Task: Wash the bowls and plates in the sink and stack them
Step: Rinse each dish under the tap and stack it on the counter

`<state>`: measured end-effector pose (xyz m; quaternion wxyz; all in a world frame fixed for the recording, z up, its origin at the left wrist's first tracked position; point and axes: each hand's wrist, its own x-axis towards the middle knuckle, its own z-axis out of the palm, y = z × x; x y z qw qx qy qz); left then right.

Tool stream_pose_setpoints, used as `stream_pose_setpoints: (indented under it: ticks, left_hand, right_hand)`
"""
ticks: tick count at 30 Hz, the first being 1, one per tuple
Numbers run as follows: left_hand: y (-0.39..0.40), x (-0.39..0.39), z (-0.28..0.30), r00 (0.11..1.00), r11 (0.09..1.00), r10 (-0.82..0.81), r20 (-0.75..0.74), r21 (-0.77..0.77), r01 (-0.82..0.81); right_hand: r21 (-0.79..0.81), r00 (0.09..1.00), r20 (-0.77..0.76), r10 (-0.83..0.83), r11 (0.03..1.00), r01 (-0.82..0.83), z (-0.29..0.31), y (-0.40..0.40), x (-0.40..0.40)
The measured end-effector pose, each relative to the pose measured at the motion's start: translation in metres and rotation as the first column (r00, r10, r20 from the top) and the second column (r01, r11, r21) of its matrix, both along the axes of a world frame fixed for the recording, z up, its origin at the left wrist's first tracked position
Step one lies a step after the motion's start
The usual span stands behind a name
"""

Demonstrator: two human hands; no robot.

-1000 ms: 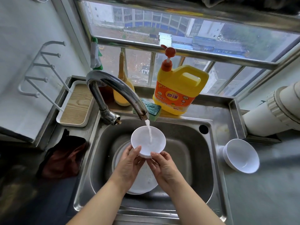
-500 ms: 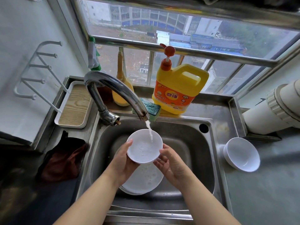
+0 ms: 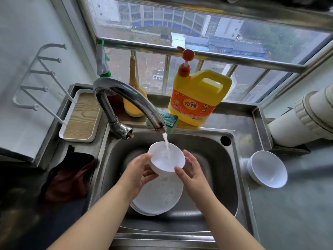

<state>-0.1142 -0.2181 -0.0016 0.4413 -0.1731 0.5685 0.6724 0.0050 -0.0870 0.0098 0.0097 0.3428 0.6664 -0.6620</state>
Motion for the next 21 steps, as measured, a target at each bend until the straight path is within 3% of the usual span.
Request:
stream_pose_setpoints:
  ticks: [3, 6, 11, 16, 21]
  left_hand:
    - [0.002, -0.003, 0.002, 0.994, 0.998, -0.022, 0.108, -0.057, 0.028]
    - [0.003, -0.002, 0.004, 0.979, 0.992, -0.095, 0.182, -0.067, 0.109]
    - [-0.002, -0.005, -0.008, 0.95, 0.918, -0.278, 0.139, -0.253, 0.306]
    - [-0.002, -0.007, -0.011, 0.975, 0.958, -0.205, -0.083, -0.221, 0.182]
    - [0.002, -0.002, -0.003, 0.99, 0.99, -0.071, -0.118, -0.131, 0.055]
  right_hand:
    - [0.289, 0.986, -0.007, 0.165, 0.944, -0.156, -0.004, 0.009, 0.002]
    - [0.363, 0.985, 0.034, 0.168, 0.916, -0.169, -0.011, 0.014, -0.005]
    - [0.229, 0.985, 0.154, 0.078, 0.967, -0.113, -0.013, 0.012, -0.02]
    - [-0.057, 0.972, 0.223, -0.07, 0.995, 0.084, -0.015, 0.005, -0.033]
    - [-0.305, 0.957, 0.224, -0.184, 0.92, 0.248, -0.01, 0.004, -0.046]
